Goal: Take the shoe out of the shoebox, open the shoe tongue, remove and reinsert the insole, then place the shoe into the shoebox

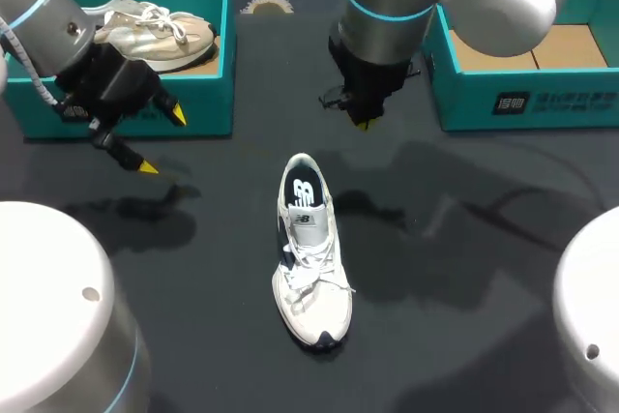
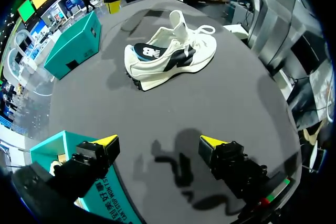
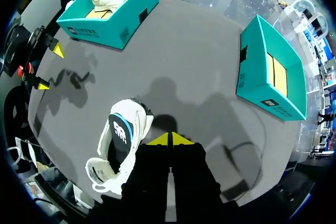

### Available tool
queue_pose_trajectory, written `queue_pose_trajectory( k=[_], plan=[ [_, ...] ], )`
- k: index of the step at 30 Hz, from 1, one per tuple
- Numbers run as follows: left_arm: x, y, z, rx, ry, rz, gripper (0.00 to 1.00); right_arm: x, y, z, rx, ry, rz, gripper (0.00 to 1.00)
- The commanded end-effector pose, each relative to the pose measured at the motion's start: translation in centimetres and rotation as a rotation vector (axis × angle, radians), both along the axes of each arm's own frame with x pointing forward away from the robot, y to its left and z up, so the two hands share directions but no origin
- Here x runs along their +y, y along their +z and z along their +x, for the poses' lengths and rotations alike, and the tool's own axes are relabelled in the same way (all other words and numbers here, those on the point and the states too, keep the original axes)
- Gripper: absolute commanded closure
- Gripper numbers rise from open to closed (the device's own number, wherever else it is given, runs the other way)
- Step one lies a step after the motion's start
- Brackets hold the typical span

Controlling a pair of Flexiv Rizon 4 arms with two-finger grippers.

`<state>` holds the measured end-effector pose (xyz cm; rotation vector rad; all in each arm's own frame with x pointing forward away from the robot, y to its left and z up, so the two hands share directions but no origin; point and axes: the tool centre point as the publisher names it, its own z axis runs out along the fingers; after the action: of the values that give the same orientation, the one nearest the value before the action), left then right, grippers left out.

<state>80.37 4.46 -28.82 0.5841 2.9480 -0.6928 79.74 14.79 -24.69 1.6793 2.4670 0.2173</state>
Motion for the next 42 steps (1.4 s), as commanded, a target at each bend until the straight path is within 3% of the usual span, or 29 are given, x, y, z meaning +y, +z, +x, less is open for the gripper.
queue_pose_trajectory(
  k=[1, 3, 18, 26, 42],
  plan=[
    [0.0, 0.0, -0.1, -0.001, 0.0, 0.003, 0.0, 1.7, -2.1, -0.2, 0.002, -0.06, -0.002, 1.0],
    [0.0, 0.0, -0.1, -0.001, 0.0, 0.003, 0.0, 2.3, -2.9, -0.5, 0.009, -0.093, -0.014, 1.0],
    [0.0, 0.0, -0.1, -0.001, 0.0, 0.003, 0.0, 2.3, -2.9, -0.5, 0.009, -0.093, -0.014, 1.0],
    [0.0, 0.0, -0.1, -0.001, 0.0, 0.003, 0.0, 5.4, -4.0, -2.1, 0.001, -0.047, -0.05, 1.0],
    [0.0, 0.0, -0.1, -0.001, 0.0, 0.003, 0.0, 7.1, -5.0, -3.6, -0.007, -0.074, -0.037, 1.0]
  ],
)
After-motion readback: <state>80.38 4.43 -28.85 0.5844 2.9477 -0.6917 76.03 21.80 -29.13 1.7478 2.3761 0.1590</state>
